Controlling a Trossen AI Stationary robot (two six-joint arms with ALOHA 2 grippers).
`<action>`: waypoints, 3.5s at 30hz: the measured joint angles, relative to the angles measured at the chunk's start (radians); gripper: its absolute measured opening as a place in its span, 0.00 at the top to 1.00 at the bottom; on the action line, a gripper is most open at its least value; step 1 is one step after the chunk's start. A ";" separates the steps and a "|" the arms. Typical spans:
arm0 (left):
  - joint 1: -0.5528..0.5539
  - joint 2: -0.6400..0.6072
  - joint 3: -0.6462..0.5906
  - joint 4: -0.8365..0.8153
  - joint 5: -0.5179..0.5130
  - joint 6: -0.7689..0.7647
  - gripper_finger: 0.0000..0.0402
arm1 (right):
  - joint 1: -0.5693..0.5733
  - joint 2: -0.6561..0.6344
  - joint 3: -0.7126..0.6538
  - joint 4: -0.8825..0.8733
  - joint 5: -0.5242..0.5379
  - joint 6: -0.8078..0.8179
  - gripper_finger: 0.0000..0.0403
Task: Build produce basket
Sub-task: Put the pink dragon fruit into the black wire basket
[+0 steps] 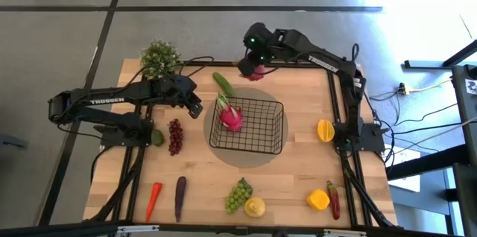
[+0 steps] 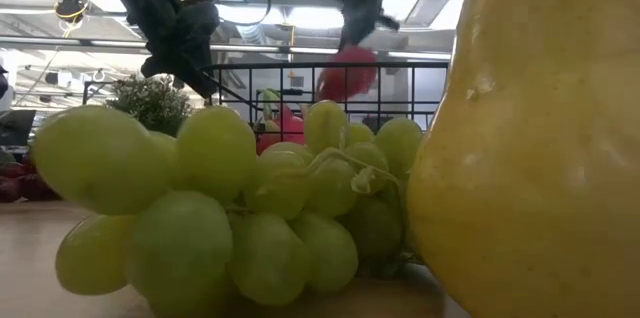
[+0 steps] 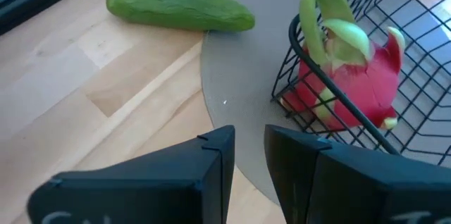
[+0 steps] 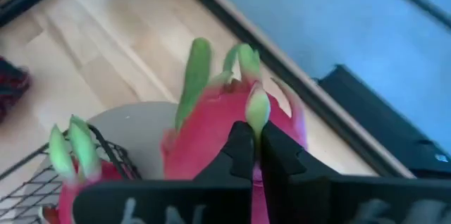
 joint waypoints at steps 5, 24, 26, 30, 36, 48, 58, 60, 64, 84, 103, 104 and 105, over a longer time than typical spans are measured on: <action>0.000 0.000 0.000 0.009 0.000 0.021 0.83 | 0.107 -0.006 0.144 -0.161 0.111 0.083 1.00; -0.001 0.092 0.000 0.602 0.153 0.515 0.83 | 0.353 -0.053 0.173 -0.117 0.337 0.264 1.00; 0.000 0.127 0.000 0.644 0.152 0.516 0.83 | 0.362 -0.053 0.173 -0.112 0.341 0.264 1.00; 0.000 0.190 0.000 0.781 0.152 0.543 0.83 | 0.379 -0.053 0.173 -0.092 0.341 0.264 1.00; 0.001 0.251 0.000 0.928 0.126 0.571 0.83 | 0.407 -0.053 0.173 -0.096 0.336 0.294 1.00; 0.006 0.252 0.000 0.989 0.163 0.646 0.83 | 0.502 -0.052 0.172 -0.255 0.330 0.517 1.00; -0.008 0.252 0.000 0.984 0.186 0.647 0.83 | 0.516 -0.052 0.007 -0.248 0.259 0.625 1.00; -0.009 0.252 0.000 0.984 0.187 0.647 0.83 | 0.513 -0.051 -0.021 -0.246 0.254 0.633 1.00; -0.009 0.252 0.000 0.975 0.190 0.647 0.83 | 0.507 -0.051 -0.078 -0.225 0.241 0.655 1.00; -0.103 0.334 0.001 0.916 0.212 0.700 0.83 | 0.479 -0.049 -0.351 -0.102 0.222 0.625 1.00; -0.081 0.327 0.002 0.929 0.163 0.699 0.83 | 0.494 -0.052 -0.185 -0.120 0.250 0.490 1.00; -0.081 0.327 0.002 0.940 0.149 0.707 0.83 | 0.495 -0.052 -0.180 -0.130 0.249 0.490 1.00; -0.080 0.327 0.002 0.944 0.147 0.729 0.83 | 0.494 -0.052 -0.176 -0.138 0.249 0.489 1.00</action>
